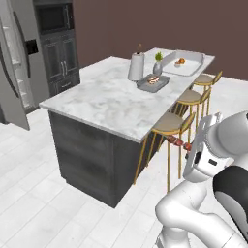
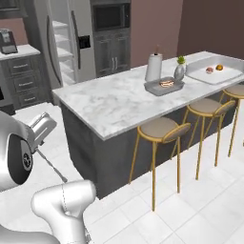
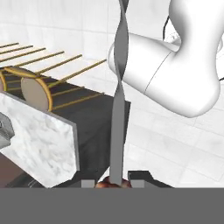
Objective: Place the cold items (onion and orange) from the fridge in one tupperware on the dining counter. Place the warm items (hot dog and kebab skewer) in the stove area in another tupperware.
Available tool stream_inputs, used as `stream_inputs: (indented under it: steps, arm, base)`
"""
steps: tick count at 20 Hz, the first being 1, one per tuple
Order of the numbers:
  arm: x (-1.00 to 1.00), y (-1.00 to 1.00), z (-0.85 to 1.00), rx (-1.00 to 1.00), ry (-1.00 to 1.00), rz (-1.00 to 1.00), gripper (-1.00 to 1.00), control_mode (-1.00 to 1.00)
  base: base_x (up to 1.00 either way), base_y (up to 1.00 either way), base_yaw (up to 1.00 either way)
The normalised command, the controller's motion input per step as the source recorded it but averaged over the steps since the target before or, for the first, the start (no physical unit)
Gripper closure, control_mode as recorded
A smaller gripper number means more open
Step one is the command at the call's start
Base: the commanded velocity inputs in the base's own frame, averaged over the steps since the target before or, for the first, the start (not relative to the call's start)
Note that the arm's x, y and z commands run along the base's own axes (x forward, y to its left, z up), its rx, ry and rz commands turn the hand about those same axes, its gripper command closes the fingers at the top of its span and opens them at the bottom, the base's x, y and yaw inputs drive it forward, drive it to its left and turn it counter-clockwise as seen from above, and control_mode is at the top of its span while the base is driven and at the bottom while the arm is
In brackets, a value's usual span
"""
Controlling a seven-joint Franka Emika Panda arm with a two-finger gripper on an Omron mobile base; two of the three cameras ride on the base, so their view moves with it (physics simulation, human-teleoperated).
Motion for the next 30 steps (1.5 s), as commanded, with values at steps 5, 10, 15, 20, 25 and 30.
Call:
stream_inputs:
  steps: [5,10,15,20,25,30]
  arm:
    - [0.0,0.0,0.0,0.0,0.0,0.0,1.0,1.0]
    - [0.0,0.0,0.0,0.0,0.0,0.0,1.0,1.0]
    - [0.0,0.0,0.0,0.0,0.0,0.0,1.0,1.0]
    - [0.0,0.0,0.0,0.0,0.0,0.0,1.0,1.0]
    - [0.0,0.0,0.0,0.0,0.0,0.0,1.0,1.0]
    - [0.0,0.0,0.0,0.0,0.0,0.0,1.0,1.0]
  base:
    - [0.0,-1.0,-0.12]
    - [0.05,-1.0,-0.04]
    - [0.38,-0.75,0.0]
    - [0.57,-0.44,0.0]
    - [0.55,-0.17,-0.02]
    - [0.53,-0.04,0.03]
